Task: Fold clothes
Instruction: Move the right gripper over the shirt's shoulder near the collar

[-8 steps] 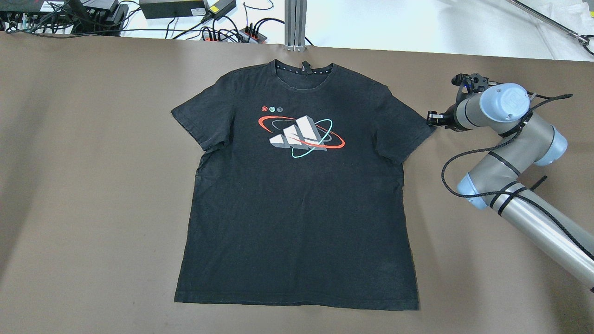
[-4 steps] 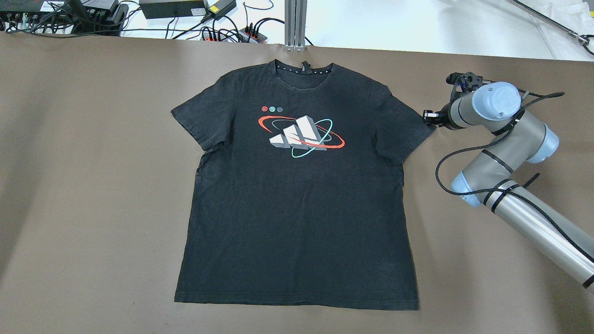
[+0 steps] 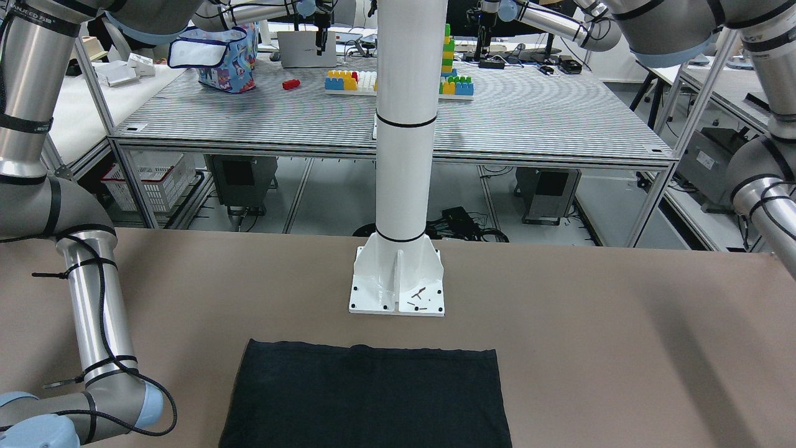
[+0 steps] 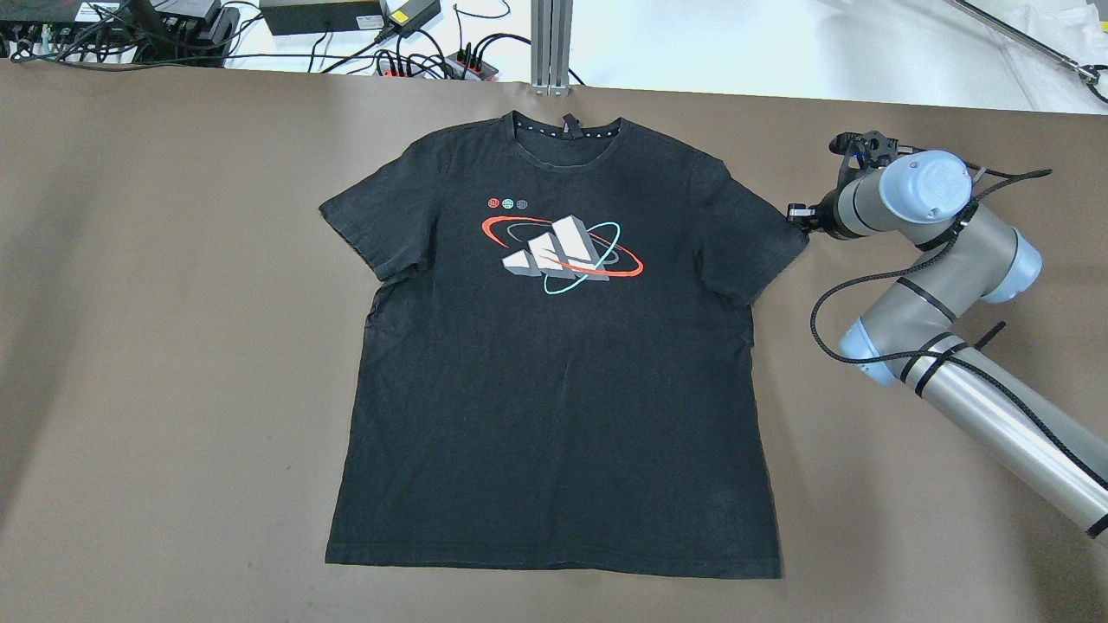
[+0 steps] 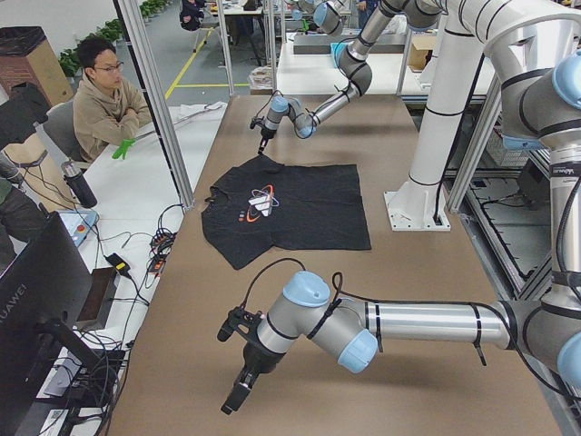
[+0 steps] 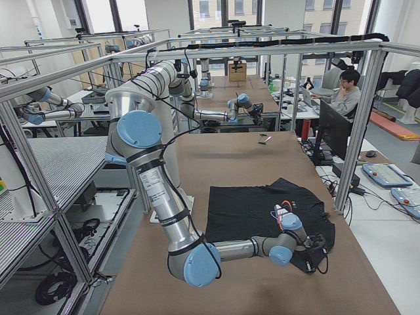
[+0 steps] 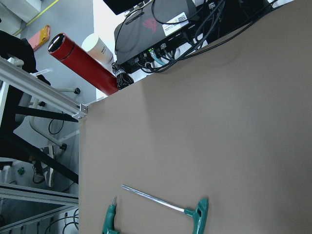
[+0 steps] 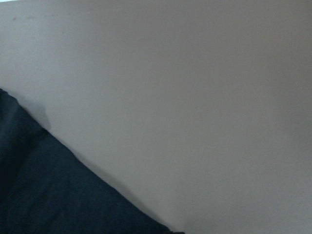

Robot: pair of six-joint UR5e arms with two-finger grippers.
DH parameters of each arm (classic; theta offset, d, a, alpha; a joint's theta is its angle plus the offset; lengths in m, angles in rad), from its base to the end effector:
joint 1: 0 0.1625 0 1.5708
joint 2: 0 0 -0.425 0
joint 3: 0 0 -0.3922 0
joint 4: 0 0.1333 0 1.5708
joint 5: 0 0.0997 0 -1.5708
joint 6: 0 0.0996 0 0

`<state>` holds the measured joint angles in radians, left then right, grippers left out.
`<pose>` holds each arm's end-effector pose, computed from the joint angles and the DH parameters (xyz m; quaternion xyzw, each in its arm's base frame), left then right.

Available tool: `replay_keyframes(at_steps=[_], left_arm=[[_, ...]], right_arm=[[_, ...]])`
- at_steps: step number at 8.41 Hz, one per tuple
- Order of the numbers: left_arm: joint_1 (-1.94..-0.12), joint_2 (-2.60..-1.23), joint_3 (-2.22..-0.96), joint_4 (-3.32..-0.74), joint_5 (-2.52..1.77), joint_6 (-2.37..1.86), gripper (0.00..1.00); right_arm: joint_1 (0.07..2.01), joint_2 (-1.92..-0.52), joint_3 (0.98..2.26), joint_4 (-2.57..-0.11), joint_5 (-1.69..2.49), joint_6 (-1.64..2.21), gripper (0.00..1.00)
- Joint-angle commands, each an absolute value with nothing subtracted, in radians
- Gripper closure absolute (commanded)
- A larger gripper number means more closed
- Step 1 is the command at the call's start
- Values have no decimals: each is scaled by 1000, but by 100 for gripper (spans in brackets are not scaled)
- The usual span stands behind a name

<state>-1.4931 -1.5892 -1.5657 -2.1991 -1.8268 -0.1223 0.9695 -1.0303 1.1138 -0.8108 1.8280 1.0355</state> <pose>-0.0660 -0.5443 0.5997 0.2991 0.1518 0.0193 0.9419 -0.3340 -0.6777 0.4838 0.1920 -0.3763 0.1436 0.8949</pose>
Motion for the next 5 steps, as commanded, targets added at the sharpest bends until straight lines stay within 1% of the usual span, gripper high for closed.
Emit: replay_keyframes(at_steps=[1, 3, 5], left_arm=[[-1491, -1588, -1571, -2198, -1828, -123, 0], [-1491, -1591, -1571, -2198, -1827, -124, 0], [-1470, -1594, -1571, -2198, -1824, -127, 0]], right_arm=[[969, -1032, 1211, -824, 1827, 1032, 100], [935, -1017, 1259, -844, 1827, 1049, 100], [885, -903, 1262, -982, 1824, 1113, 100]])
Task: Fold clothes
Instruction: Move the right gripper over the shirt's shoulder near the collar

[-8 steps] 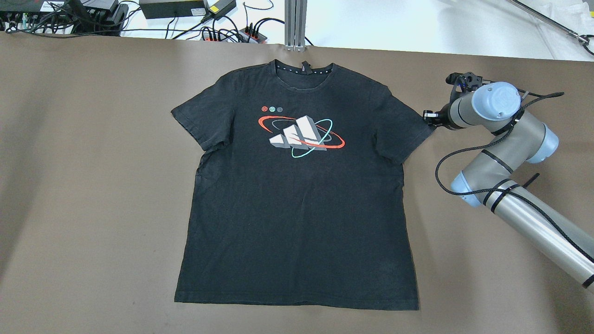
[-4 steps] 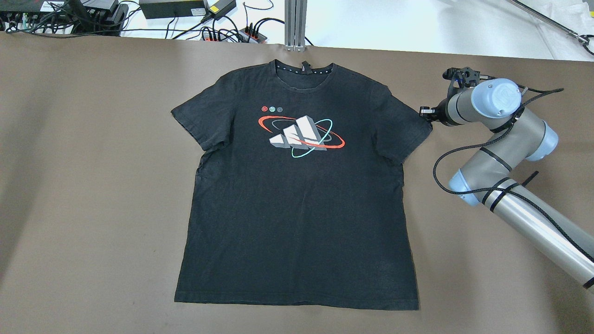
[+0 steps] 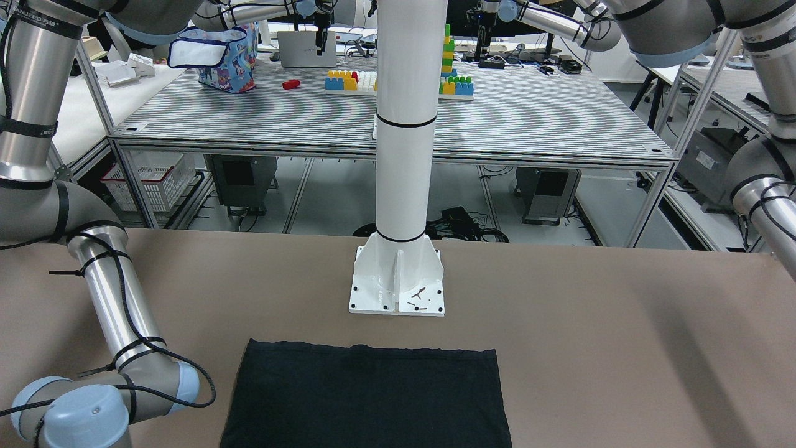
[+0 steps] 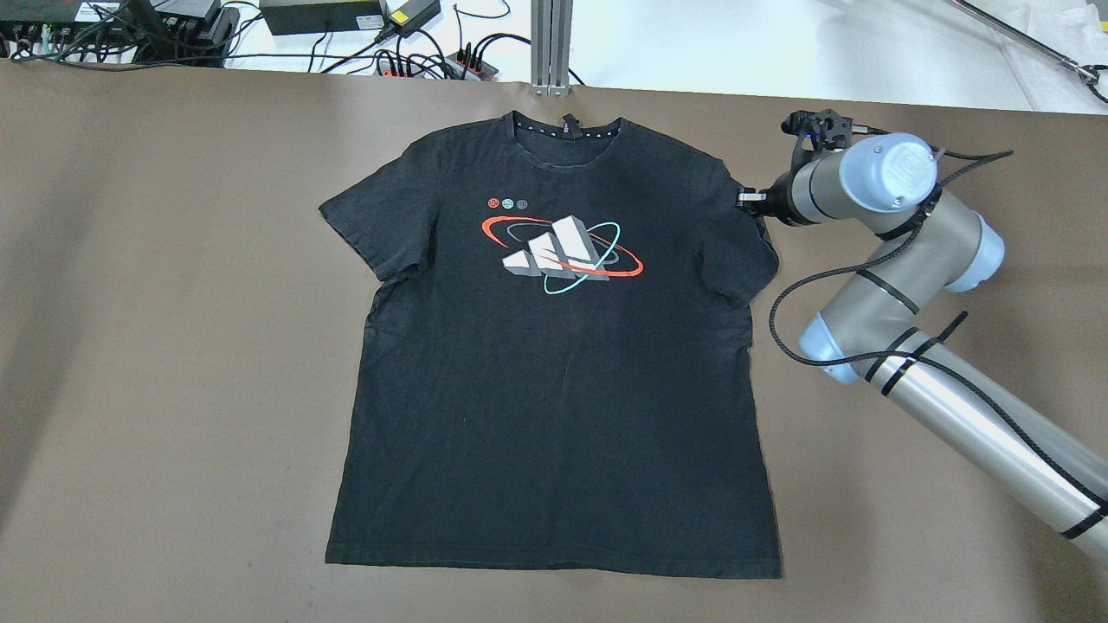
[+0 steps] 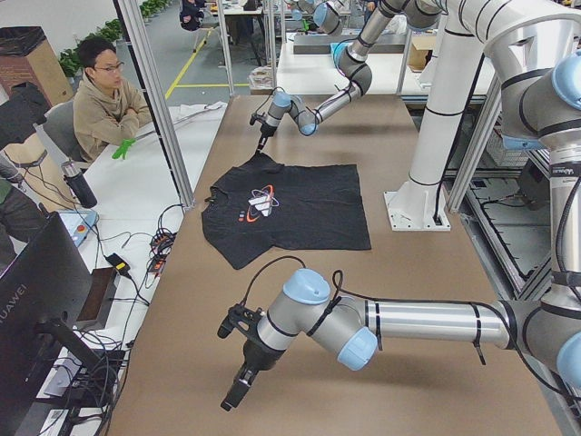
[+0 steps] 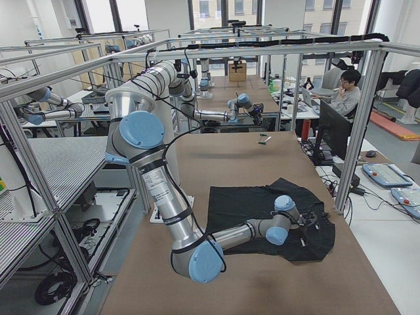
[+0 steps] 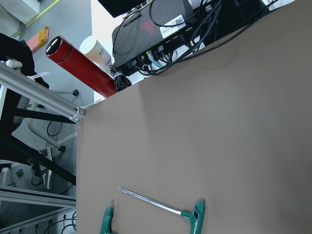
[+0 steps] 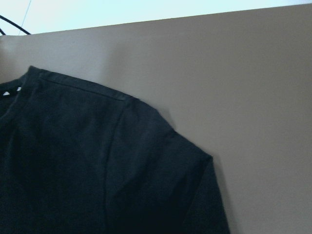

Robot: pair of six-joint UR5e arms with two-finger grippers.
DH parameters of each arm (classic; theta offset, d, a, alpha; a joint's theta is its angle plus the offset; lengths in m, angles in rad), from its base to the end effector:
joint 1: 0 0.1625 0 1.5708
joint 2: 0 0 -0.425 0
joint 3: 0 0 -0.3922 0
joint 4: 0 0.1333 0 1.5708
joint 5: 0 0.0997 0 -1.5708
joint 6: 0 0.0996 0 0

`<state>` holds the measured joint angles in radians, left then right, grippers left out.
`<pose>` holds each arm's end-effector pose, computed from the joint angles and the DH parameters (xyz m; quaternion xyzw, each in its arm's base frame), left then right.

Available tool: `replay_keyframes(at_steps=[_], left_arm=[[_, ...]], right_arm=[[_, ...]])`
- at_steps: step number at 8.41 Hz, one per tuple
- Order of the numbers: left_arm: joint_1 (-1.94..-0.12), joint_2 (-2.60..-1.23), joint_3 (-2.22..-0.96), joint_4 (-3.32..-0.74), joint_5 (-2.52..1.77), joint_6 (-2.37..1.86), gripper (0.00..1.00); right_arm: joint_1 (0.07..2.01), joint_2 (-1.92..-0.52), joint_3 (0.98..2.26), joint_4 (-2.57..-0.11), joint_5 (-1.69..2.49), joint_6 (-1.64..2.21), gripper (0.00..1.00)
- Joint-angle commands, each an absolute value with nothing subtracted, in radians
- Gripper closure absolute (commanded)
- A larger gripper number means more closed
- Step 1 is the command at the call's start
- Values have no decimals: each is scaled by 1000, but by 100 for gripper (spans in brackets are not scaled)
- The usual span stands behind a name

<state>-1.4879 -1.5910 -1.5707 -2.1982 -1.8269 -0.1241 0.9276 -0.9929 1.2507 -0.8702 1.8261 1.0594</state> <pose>-0.0631 -0.5454 0.5962 0.3013 0.1530 0.0212 0.9409 -0.3618 -0.6631 0.3923 0.2164 -0.4184 0.1244 0.8733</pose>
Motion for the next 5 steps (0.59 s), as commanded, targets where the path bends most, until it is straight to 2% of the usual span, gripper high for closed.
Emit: replay_keyframes(at_steps=[1, 5], left_arm=[[-1470, -1592, -1571, -2198, -1824, -144, 0], [-1462, -1592, -1569, -2198, -1822, -152, 0]], right_arm=[[862, -872, 1264, -1005, 1824, 1139, 100], [796, -824, 1252, -1038, 1667, 1187, 100]])
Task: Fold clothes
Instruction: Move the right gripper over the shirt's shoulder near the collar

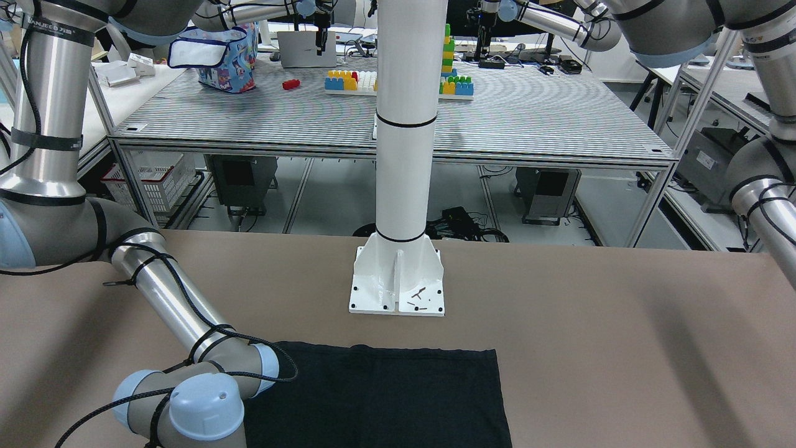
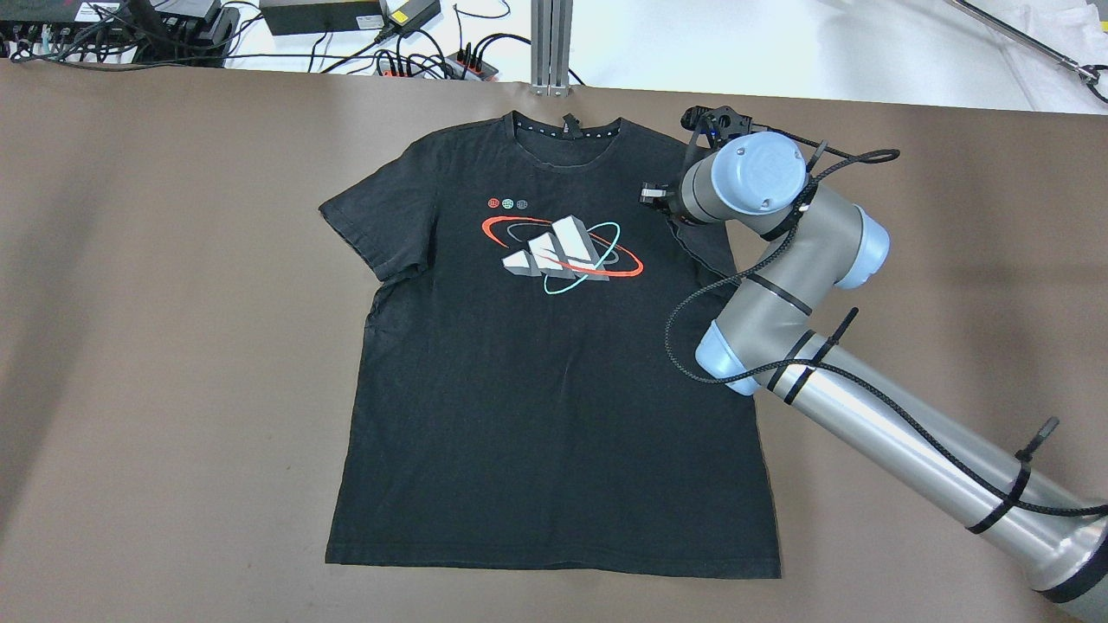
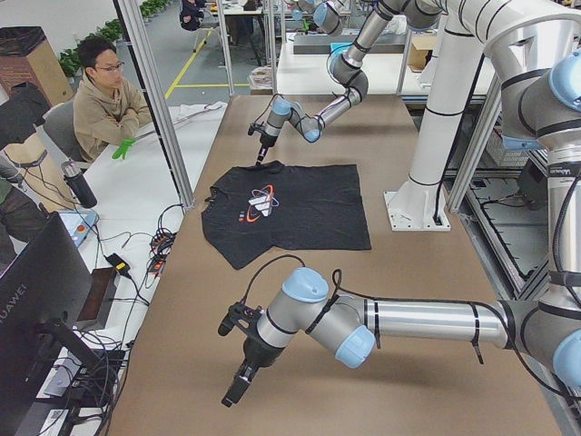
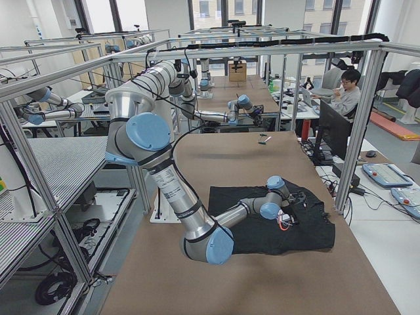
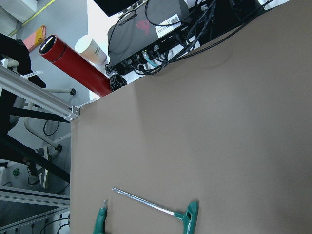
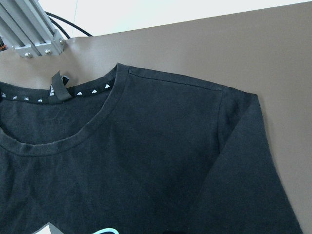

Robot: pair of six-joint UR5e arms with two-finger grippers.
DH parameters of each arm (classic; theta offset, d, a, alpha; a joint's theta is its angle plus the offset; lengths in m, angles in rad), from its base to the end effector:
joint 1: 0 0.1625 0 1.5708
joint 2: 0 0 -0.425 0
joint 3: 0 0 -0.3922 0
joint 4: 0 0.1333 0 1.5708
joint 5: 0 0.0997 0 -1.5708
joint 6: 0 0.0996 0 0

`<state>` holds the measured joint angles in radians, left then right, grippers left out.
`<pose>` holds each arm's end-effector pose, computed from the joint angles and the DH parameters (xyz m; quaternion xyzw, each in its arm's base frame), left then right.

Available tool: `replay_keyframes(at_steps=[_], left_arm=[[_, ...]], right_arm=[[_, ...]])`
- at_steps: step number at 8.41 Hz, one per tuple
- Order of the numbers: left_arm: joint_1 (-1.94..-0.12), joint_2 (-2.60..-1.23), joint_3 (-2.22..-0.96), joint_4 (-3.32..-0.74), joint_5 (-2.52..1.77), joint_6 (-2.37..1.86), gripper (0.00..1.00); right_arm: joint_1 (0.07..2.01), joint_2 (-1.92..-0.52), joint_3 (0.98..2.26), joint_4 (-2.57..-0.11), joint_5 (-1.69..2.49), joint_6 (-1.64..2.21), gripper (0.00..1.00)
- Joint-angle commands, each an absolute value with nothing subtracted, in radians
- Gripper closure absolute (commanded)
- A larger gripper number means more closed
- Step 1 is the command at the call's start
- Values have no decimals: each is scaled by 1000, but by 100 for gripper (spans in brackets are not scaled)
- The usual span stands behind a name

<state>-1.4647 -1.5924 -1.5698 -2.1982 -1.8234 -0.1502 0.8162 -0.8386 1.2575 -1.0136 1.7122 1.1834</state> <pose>-0.0507 -0.5474 0.5960 0.2980 0.1588 0.0194 0.9411 -0.4474 -0.6499 0.2917 0.2134 -0.4209 0.1551 0.8679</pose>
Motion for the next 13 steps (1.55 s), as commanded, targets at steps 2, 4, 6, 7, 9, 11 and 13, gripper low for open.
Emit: replay_keyframes(at_steps=[2, 4, 6, 7, 9, 11, 13], left_arm=[[-1462, -1592, -1569, -2198, -1822, -152, 0], [-1460, -1592, -1571, -2198, -1822, -153, 0], [-1460, -1592, -1569, -2198, -1822, -155, 0], [-1456, -1592, -1568, -2198, -1818, -155, 0], [-1421, -1606, -1568, -2195, -1818, -199, 0], [-1273, -1720, -1530, -2172, -1822, -390, 1], [-1177, -1859, -1485, -2120, -1836, -515, 3]], right_arm=[[795, -824, 1241, -1039, 1664, 1186, 100], [795, -792, 1198, -1039, 1646, 1186, 100], [785, -788, 1184, -1037, 1632, 1186, 100], [782, -779, 1174, -1037, 1612, 1186, 100], [775, -772, 1166, -1037, 1597, 1187, 52], [773, -770, 1166, -1039, 1594, 1201, 17], [773, -773, 1177, -1037, 1595, 1274, 9]])
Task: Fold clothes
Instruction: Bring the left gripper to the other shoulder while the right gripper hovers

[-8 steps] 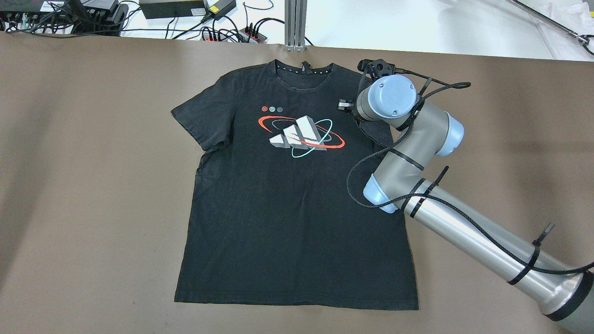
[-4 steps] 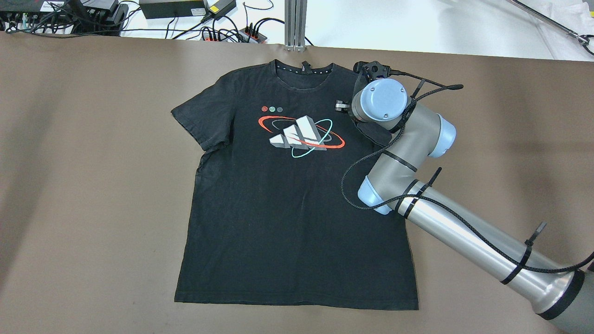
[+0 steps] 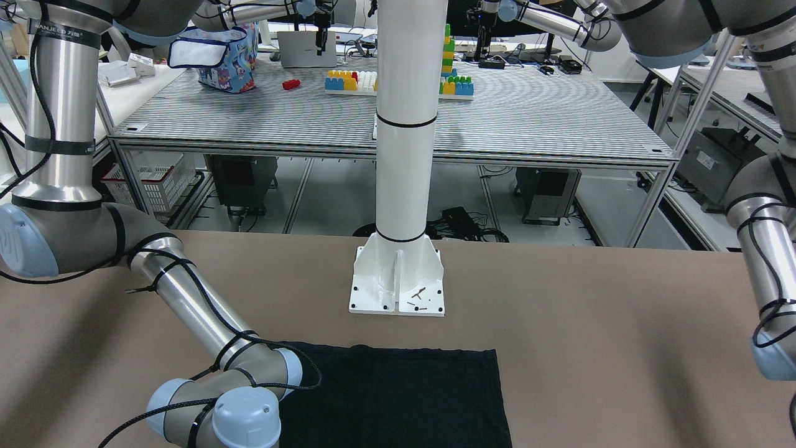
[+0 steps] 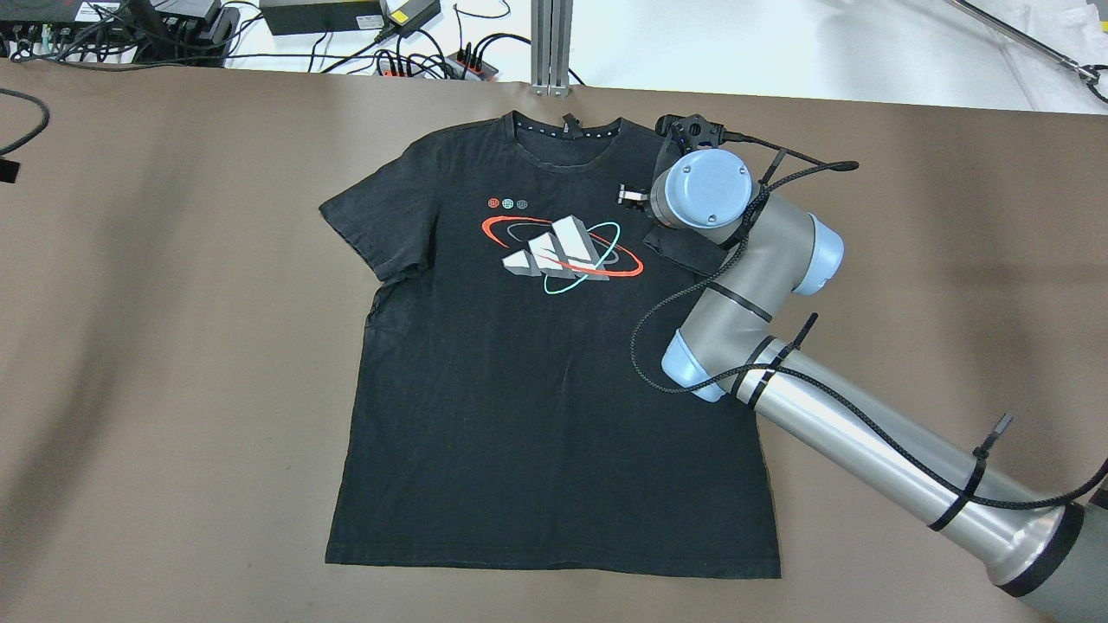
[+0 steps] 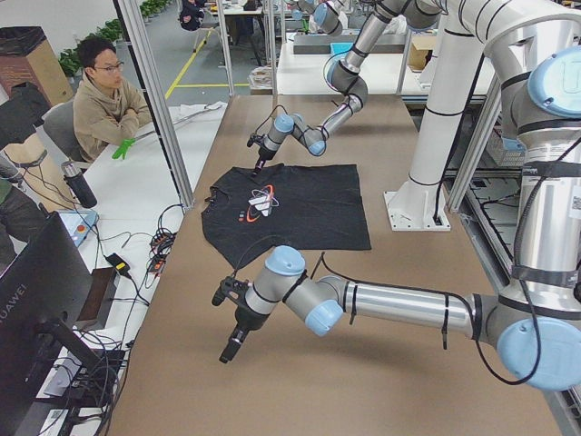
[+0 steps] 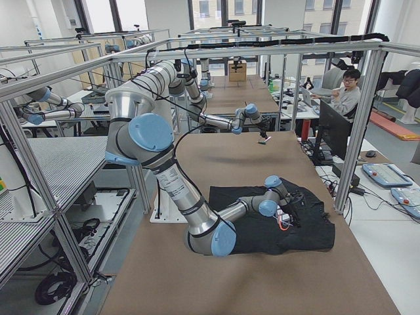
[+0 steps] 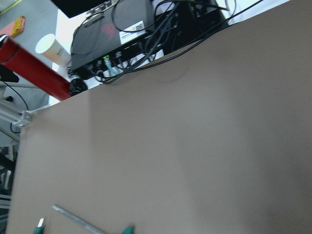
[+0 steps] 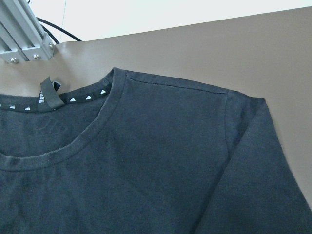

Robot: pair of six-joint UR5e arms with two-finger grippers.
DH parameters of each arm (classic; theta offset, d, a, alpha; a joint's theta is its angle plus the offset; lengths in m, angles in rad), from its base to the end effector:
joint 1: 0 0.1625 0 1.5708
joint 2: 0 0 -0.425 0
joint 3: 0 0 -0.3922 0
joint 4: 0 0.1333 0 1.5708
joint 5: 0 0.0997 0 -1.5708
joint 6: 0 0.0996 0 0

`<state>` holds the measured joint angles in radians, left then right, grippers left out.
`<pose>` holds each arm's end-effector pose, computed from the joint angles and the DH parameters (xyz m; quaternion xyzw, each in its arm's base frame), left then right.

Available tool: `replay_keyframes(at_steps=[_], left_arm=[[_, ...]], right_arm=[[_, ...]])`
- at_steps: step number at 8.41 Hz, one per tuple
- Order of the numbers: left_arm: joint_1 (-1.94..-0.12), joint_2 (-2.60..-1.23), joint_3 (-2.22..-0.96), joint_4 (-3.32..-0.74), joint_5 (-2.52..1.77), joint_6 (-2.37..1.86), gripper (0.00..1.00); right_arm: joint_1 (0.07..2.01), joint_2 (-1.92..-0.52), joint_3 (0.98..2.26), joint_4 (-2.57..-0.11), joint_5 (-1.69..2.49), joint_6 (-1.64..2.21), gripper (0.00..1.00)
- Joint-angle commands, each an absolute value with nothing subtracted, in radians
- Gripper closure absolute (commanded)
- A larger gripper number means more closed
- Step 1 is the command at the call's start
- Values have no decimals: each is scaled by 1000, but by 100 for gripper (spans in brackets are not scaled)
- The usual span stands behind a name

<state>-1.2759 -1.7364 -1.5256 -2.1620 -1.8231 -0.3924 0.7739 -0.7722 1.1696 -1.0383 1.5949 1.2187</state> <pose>0.0700 -0.6036 0.5425 0.2856 0.2275 -0.0015 0.9309 -0.4846 -0.6566 0.2869 0.2302 -0.3849 0.1818 0.8751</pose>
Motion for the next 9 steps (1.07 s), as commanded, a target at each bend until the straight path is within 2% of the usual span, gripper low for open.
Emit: replay_keyframes(at_steps=[1, 3, 4, 6, 9], left_arm=[[-1133, -1969, -1374, -2123, -1924, -564, 13], [-1097, -2186, -1150, -2134, -2073, -670, 32], [-1082, -2239, -1094, -2138, -2080, -705, 38], [-1023, -2278, -1045, -2184, -2082, -786, 47], [-988, -2281, -1019, -2217, -2082, -842, 53]], right_arm=[[773, -778, 1181, -1035, 1595, 1276, 10], [773, -782, 1189, -1035, 1595, 1278, 11], [773, -782, 1198, -1034, 1595, 1281, 11], [773, -795, 1200, -1032, 1595, 1276, 11], [773, -802, 1200, -1029, 1595, 1276, 11]])
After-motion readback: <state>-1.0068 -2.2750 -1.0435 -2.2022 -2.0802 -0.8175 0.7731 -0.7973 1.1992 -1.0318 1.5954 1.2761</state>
